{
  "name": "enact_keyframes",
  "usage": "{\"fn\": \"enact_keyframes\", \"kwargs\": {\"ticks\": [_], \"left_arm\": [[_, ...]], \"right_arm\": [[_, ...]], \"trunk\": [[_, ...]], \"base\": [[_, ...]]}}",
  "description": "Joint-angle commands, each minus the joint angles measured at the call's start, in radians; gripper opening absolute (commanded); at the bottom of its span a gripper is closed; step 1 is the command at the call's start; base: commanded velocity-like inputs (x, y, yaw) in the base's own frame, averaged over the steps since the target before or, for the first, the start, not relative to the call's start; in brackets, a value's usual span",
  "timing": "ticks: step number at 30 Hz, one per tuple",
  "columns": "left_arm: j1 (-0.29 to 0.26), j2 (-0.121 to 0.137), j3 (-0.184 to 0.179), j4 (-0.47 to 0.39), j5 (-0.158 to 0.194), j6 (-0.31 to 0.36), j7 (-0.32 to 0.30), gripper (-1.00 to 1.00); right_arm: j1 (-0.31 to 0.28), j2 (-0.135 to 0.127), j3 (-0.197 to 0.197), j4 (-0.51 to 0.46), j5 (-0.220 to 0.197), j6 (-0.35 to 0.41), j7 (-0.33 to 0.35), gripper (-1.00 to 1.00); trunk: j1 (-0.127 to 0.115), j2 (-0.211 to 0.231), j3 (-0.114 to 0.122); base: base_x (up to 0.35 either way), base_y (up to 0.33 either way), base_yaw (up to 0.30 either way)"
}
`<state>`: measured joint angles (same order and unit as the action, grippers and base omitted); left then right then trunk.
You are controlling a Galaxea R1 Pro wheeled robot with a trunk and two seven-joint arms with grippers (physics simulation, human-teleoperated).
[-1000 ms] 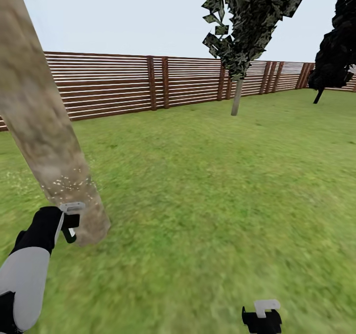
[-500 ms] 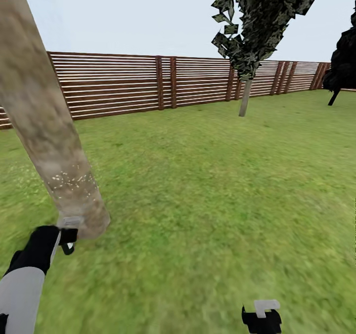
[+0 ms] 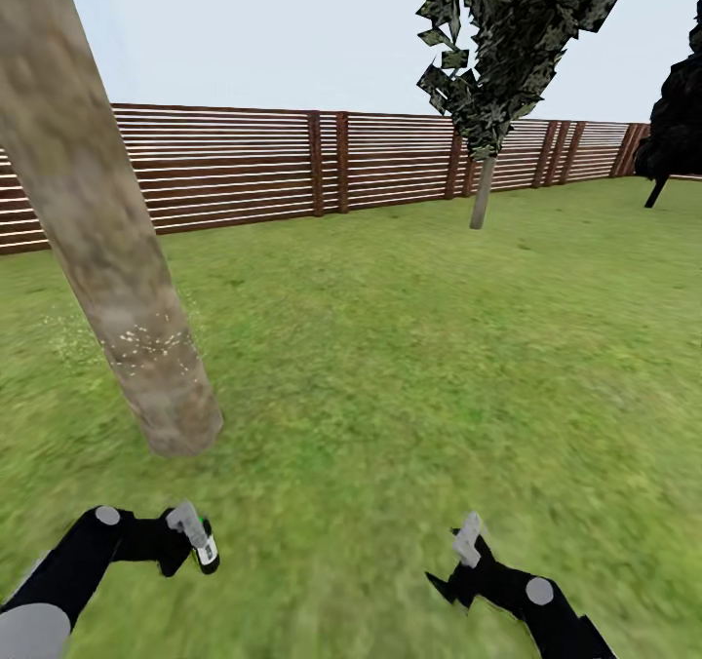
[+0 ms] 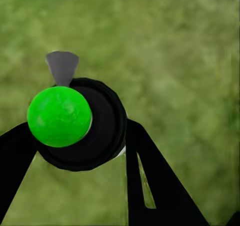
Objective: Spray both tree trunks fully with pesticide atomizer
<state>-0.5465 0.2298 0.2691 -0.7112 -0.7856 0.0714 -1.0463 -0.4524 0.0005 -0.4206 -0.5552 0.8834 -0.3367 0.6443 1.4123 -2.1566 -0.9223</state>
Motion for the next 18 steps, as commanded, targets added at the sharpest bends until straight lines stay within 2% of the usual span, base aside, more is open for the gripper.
{"fn": "enact_keyframes", "kwargs": {"ticks": [1, 2, 3, 5, 6, 7, 8, 9, 10, 12, 14, 16, 18], "left_arm": [[-0.002, -0.010, -0.020, -0.002, -0.006, 0.009, -0.015, -1.00], [-0.002, -0.026, -0.041, -0.002, -0.008, 0.011, -0.021, -1.00], [-0.002, -0.031, -0.046, -0.002, -0.008, 0.011, -0.023, -1.00], [-0.001, -0.044, -0.065, -0.002, -0.007, 0.011, -0.026, -1.00], [-0.001, -0.047, -0.095, -0.001, -0.007, 0.012, -0.027, -1.00], [-0.001, -0.053, -0.160, -0.001, -0.002, 0.015, -0.027, -1.00], [-0.001, -0.058, -0.179, 0.000, -0.001, 0.015, -0.027, -1.00], [-0.001, -0.068, -0.197, 0.000, -0.002, 0.016, -0.027, -1.00], [-0.001, -0.075, -0.208, 0.001, -0.002, 0.016, -0.027, -1.00], [-0.001, -0.079, -0.213, 0.002, -0.003, 0.016, -0.028, -1.00], [-0.001, -0.083, -0.215, 0.002, -0.003, 0.015, -0.030, -1.00], [-0.001, -0.098, -0.215, 0.002, -0.004, 0.013, -0.030, -1.00], [0.000, -0.109, -0.216, 0.002, -0.004, 0.012, -0.031, -1.00]], "right_arm": [[-0.005, 0.001, -0.007, -0.026, 0.010, -0.004, 0.071, 1.00], [-0.027, 0.001, -0.006, -0.049, 0.010, 0.002, 0.163, 1.00], [-0.045, 0.001, -0.006, -0.054, 0.010, 0.003, 0.199, 1.00], [-0.064, 0.005, -0.005, -0.056, 0.010, 0.005, 0.238, 1.00], [-0.067, 0.011, 0.006, -0.056, 0.011, 0.005, 0.249, 1.00], [-0.070, 0.029, 0.069, -0.057, 0.012, 0.006, 0.263, 1.00], [-0.070, 0.036, 0.101, -0.057, 0.012, 0.007, 0.265, 1.00], [-0.070, 0.047, 0.144, -0.059, 0.011, 0.019, 0.268, -1.00], [-0.071, 0.055, 0.172, -0.059, 0.009, 0.041, 0.270, -1.00], [-0.072, 0.063, 0.188, -0.061, 0.008, 0.055, 0.272, -1.00], [-0.079, 0.093, 0.192, -0.061, 0.009, 0.060, 0.273, -1.00], [-0.087, 0.128, 0.195, -0.061, 0.009, 0.061, 0.274, -1.00], [-0.095, 0.151, 0.219, -0.061, 0.009, 0.061, 0.294, -1.00]], "trunk": [[0.000, 0.000, -0.001], [0.000, 0.000, -0.001], [0.000, 0.000, -0.001], [0.000, 0.000, -0.001], [0.000, 0.000, -0.001], [0.000, 0.000, -0.001], [0.000, 0.000, -0.001], [0.000, 0.000, -0.001], [0.000, 0.000, -0.001], [0.000, 0.000, -0.001], [0.000, 0.000, -0.001], [0.000, 0.000, -0.001], [0.000, 0.000, -0.001]], "base": [[0.000, 0.000, 0.000], [0.000, 0.000, 0.000], [0.000, 0.000, 0.000], [0.000, 0.000, 0.000], [0.000, 0.000, 0.000], [0.000, 0.000, 0.000], [0.000, 0.000, 0.000], [0.000, 0.000, 0.000], [0.000, 0.000, 0.000], [0.000, 0.000, 0.000], [0.000, 0.000, 0.000], [0.000, 0.000, 0.000], [0.000, 0.000, 0.000]]}}
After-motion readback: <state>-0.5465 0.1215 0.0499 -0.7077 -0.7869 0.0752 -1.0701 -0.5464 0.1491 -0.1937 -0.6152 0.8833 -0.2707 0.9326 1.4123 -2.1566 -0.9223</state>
